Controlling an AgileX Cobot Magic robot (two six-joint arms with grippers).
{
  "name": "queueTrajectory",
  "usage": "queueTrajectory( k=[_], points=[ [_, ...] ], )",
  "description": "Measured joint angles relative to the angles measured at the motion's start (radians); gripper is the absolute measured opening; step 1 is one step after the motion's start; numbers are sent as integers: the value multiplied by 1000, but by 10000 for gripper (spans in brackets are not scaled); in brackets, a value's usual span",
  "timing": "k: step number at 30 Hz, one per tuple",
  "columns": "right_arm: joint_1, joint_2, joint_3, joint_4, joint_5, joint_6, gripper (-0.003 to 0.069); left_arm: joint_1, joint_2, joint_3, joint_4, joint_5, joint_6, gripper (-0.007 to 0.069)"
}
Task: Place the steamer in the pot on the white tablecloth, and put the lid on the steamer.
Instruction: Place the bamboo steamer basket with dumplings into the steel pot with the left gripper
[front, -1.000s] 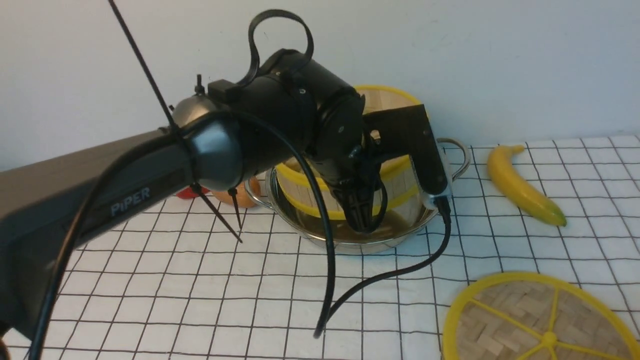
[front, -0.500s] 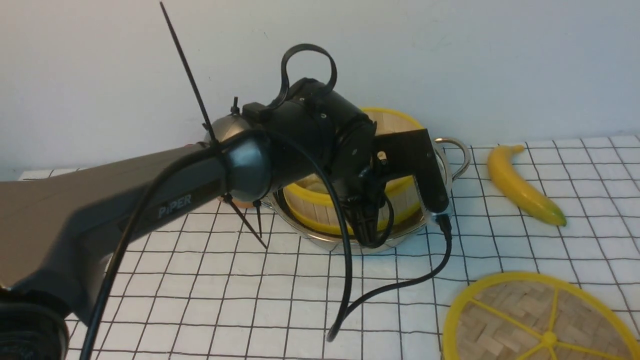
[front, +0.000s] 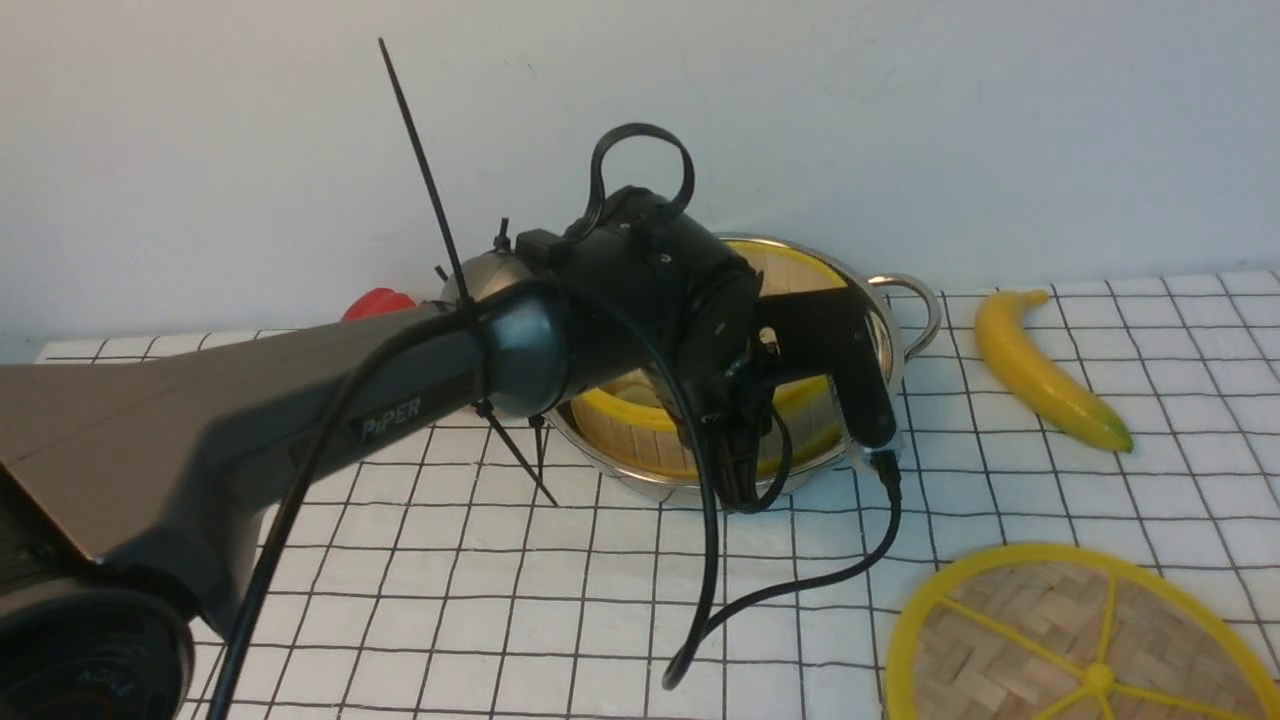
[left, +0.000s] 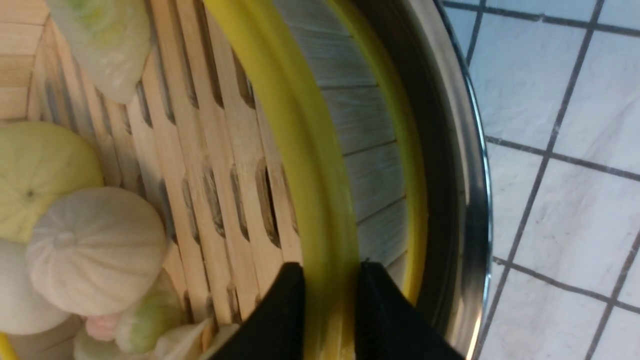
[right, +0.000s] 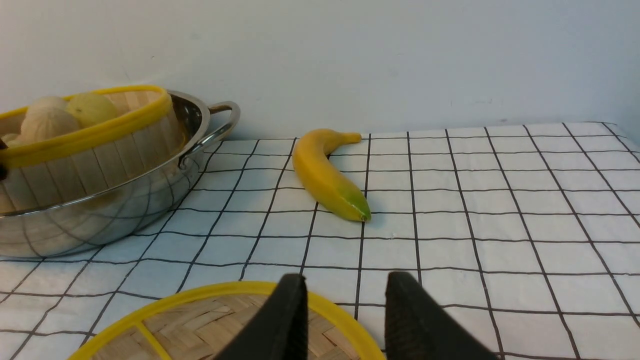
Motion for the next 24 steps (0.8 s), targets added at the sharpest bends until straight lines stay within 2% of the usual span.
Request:
queueTrajectory(
  k=[24],
  points=[
    [0,0,0,0,0,0,242,0,0,0,-3,3,-11,114]
  ],
)
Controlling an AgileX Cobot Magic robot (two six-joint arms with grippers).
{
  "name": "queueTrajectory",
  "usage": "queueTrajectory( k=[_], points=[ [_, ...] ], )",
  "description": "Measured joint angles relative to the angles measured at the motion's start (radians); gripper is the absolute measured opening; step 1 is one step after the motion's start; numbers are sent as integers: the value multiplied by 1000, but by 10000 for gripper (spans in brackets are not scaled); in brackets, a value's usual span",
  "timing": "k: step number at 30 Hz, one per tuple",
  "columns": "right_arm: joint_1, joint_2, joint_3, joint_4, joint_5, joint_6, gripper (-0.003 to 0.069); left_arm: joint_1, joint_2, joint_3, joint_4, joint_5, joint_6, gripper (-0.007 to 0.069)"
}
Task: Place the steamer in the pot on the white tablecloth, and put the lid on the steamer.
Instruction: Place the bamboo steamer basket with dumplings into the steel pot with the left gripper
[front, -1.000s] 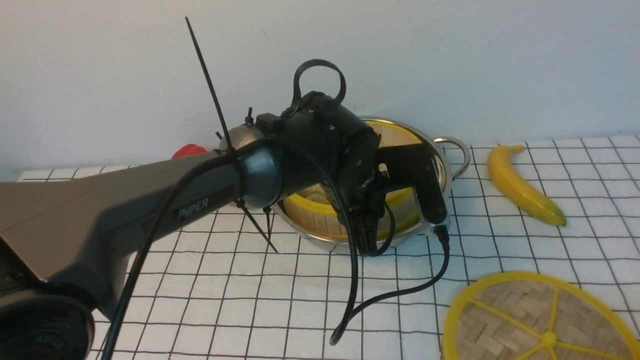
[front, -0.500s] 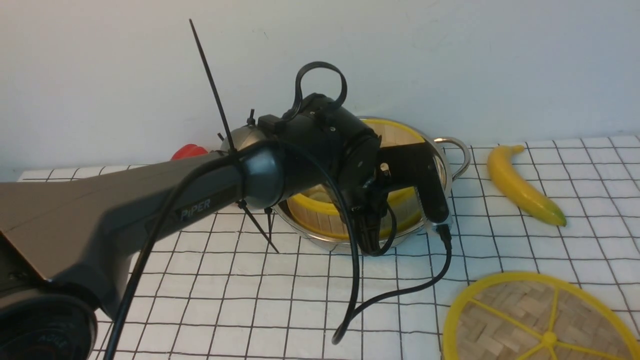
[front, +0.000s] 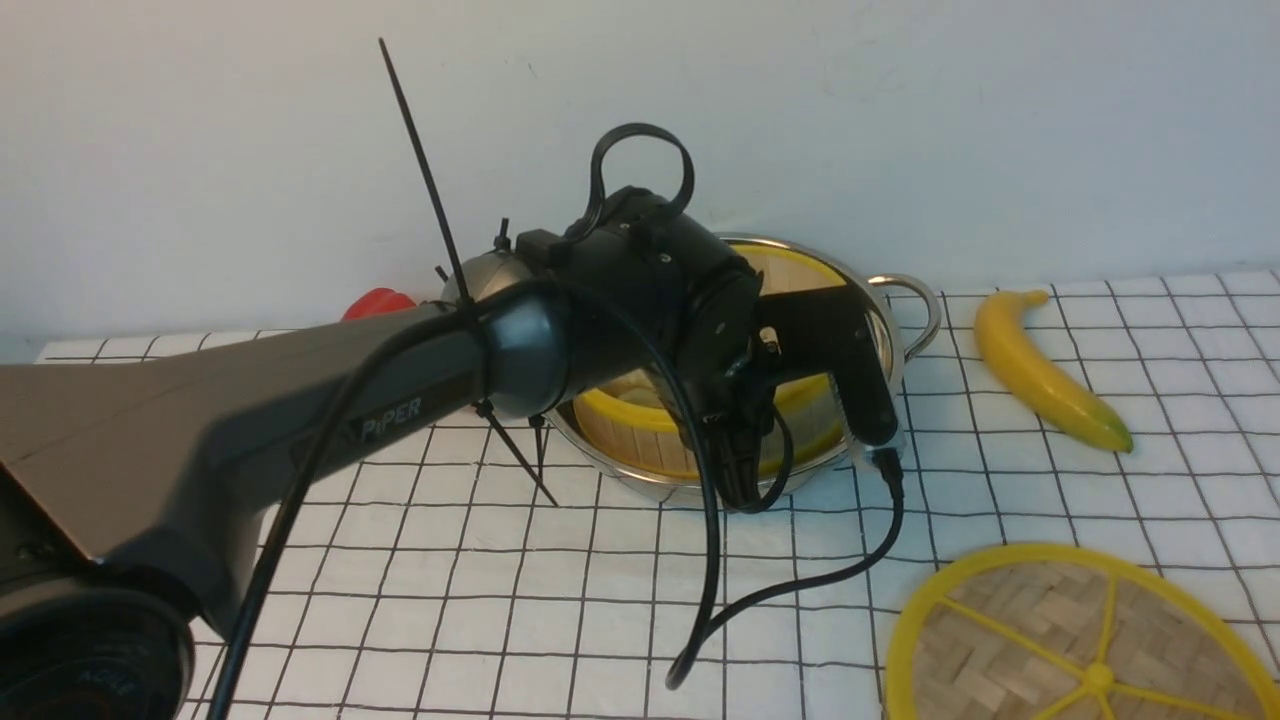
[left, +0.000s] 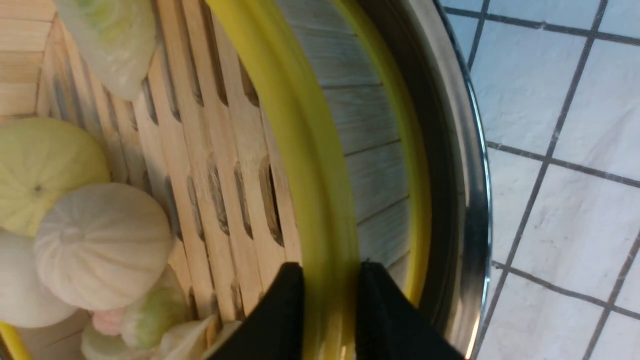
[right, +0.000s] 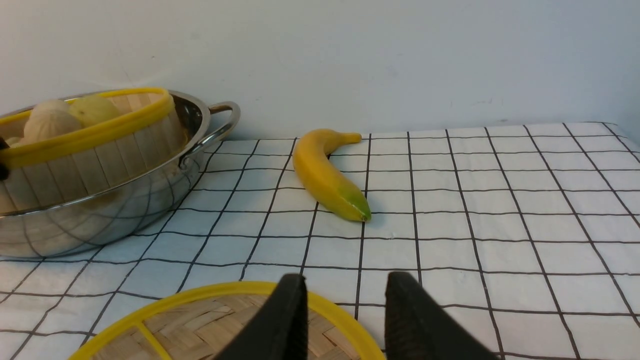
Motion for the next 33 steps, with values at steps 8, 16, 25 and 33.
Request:
queueTrajectory(
  k=[8,16,25,33],
  points=[
    [0,0,0,0,0,0,242,0,0,0,0,11,-45,122],
    [0,0,0,0,0,0,242,0,0,-2,22,9,-57,254],
    [0,0,0,0,0,0,242,0,0,-9,4,4,-60,337],
    [0,0,0,0,0,0,242,0,0,-9,8,13,-60,337]
  ],
)
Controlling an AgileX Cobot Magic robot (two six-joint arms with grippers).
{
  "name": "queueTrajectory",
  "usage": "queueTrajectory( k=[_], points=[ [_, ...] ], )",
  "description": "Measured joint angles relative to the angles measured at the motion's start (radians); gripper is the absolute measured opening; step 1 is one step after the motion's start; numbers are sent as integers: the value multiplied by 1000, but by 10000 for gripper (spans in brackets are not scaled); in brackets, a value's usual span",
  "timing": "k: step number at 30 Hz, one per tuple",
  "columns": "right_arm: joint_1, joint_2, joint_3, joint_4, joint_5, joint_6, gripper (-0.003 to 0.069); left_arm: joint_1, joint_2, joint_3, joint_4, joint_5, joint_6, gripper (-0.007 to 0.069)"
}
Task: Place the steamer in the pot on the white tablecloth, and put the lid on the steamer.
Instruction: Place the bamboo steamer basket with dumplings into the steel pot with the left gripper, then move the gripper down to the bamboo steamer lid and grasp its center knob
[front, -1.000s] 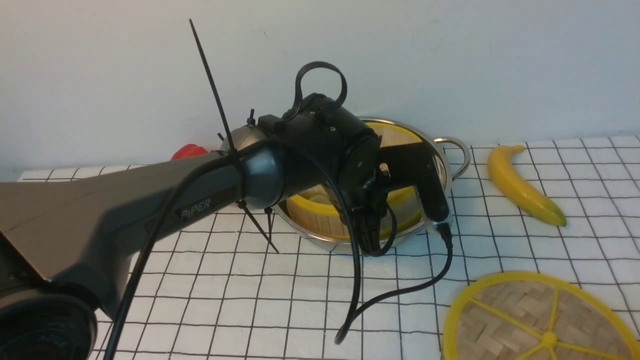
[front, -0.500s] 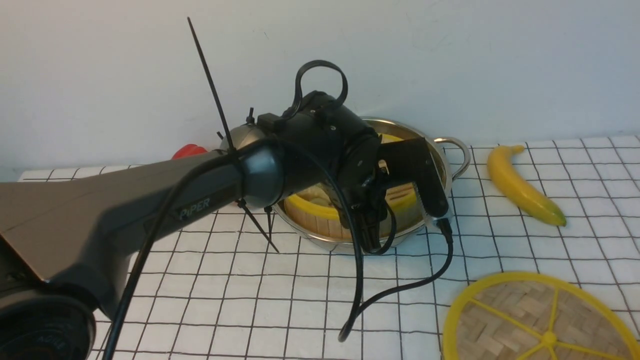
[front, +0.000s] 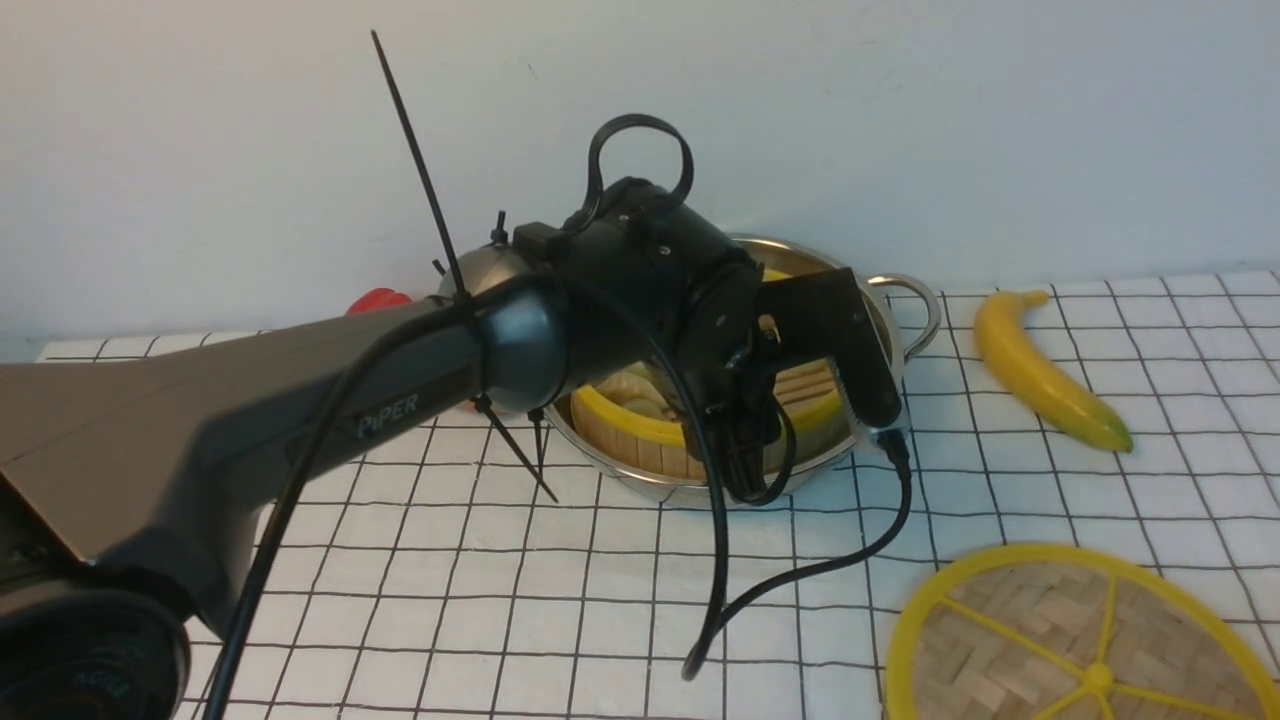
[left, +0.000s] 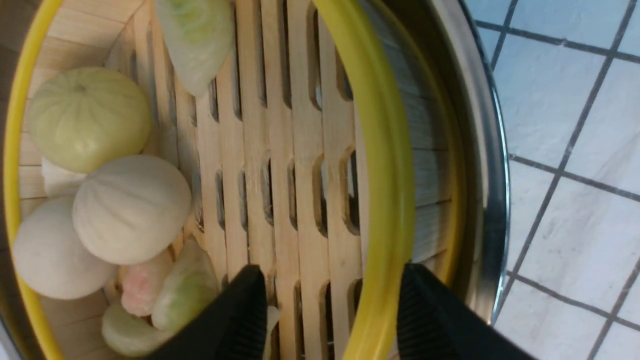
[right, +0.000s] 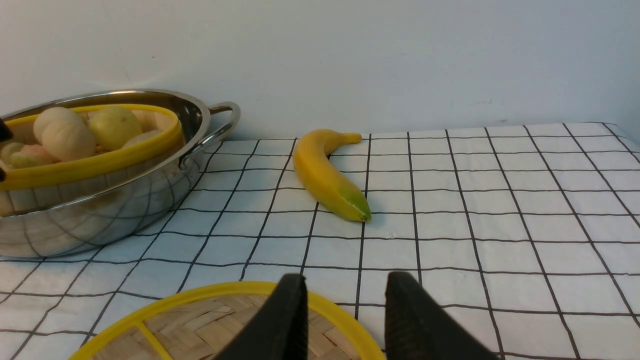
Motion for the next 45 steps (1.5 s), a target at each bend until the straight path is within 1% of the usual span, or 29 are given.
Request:
queueTrajectory(
  k=[7,9,13,18,21,25,36,41,44,45],
  points=[
    [0,0,0,0,0,0,242,0,-6,0,-1,26,-1,347],
    [0,0,0,0,0,0,242,0,-13,-1,-3,37,-1,371],
    [0,0,0,0,0,0,242,0,-19,-17,-15,57,-2,447],
    [0,0,0,0,0,0,242,0,-19,-42,-37,121,-4,531],
    [0,0,0,0,0,0,242,0,-20,-65,-67,161,-4,554],
    [0,0,0,0,0,0,242,0,-20,-96,-94,210,-4,556],
    [0,0,0,0,0,0,242,0,-56,-187,-94,353,-17,557],
    [0,0,0,0,0,0,242,0,-133,-228,-45,418,-88,557],
    [0,0,0,0,0,0,242,0,-201,-244,43,456,-187,557],
    [0,0,0,0,0,0,242,0,-209,-244,48,457,-199,557]
  ],
)
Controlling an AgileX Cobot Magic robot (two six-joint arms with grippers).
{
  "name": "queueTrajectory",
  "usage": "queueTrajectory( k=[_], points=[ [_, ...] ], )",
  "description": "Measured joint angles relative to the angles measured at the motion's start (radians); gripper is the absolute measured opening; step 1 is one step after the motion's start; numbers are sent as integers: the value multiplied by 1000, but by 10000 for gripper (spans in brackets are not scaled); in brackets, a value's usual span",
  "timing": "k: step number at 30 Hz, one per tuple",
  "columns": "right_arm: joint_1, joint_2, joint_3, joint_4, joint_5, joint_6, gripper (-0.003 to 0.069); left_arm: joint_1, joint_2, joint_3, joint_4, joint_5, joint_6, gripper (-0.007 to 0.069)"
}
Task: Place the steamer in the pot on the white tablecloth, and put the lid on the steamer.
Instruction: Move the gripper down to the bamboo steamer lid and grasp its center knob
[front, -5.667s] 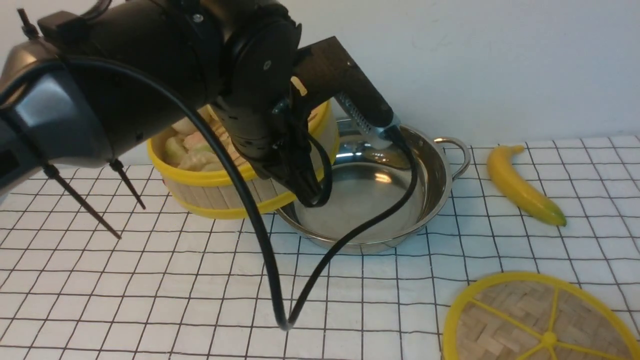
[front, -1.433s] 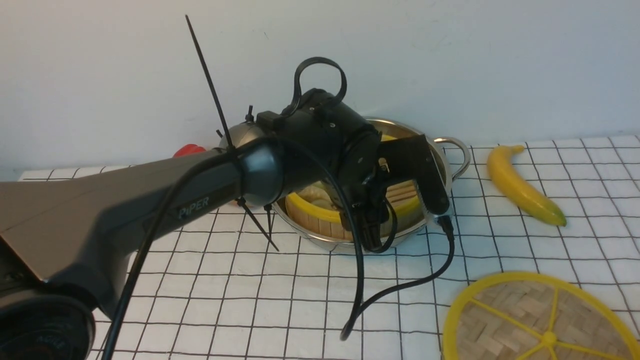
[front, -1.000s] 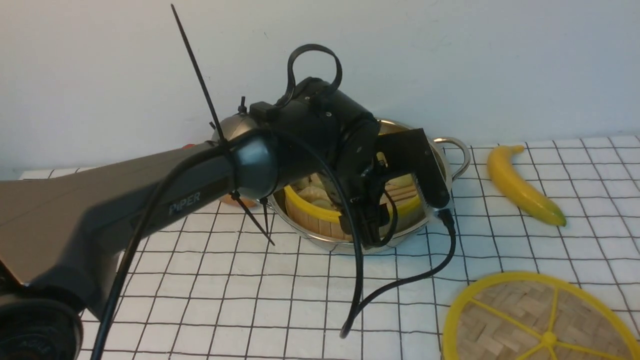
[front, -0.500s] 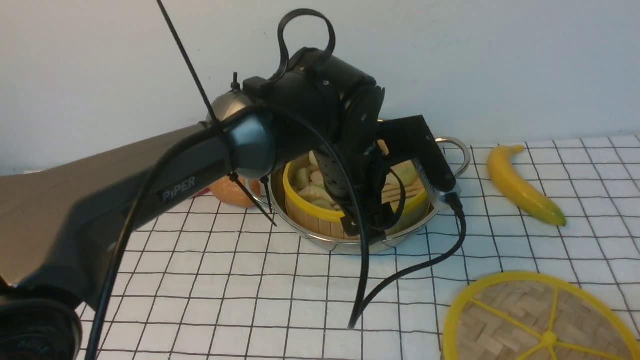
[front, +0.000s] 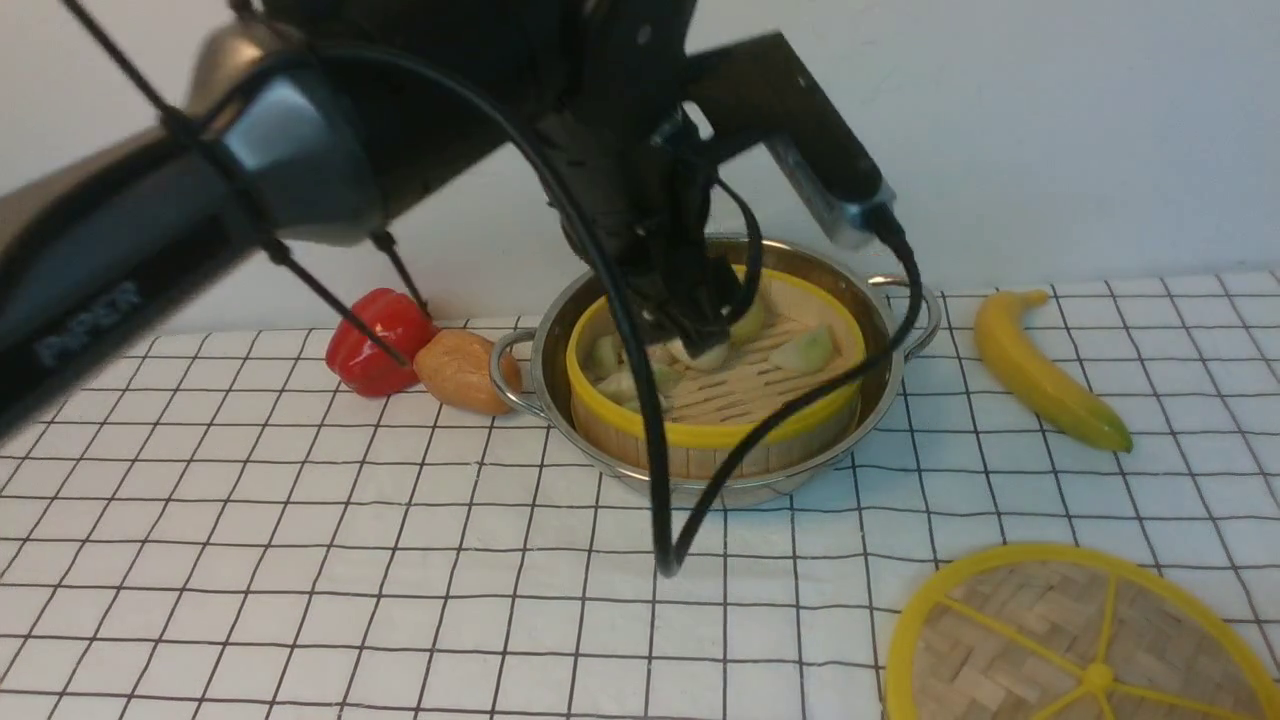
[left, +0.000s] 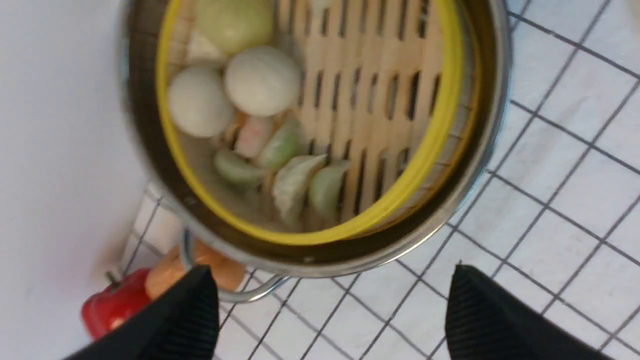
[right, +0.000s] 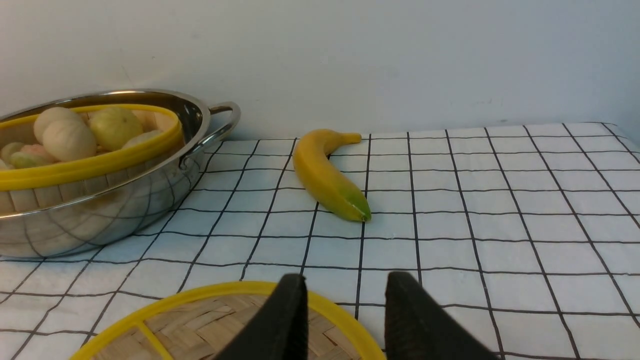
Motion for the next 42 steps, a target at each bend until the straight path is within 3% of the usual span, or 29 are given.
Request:
queueTrajectory(
  k=[5,20,26,36,39,42],
  points=[
    [0,0,0,0,0,0,242,2,-98,-4,62,6,-152,557],
    [0,0,0,0,0,0,242,3,-122,-7,77,7,-177,557],
    [0,0,0,0,0,0,242,38,-149,-7,94,6,-264,557],
    [0,0,0,0,0,0,242,163,-449,71,117,-67,-354,557],
    [0,0,0,0,0,0,242,235,-567,152,89,-132,-355,557],
    [0,0,0,0,0,0,242,385,-750,357,4,-225,-348,557]
  ],
)
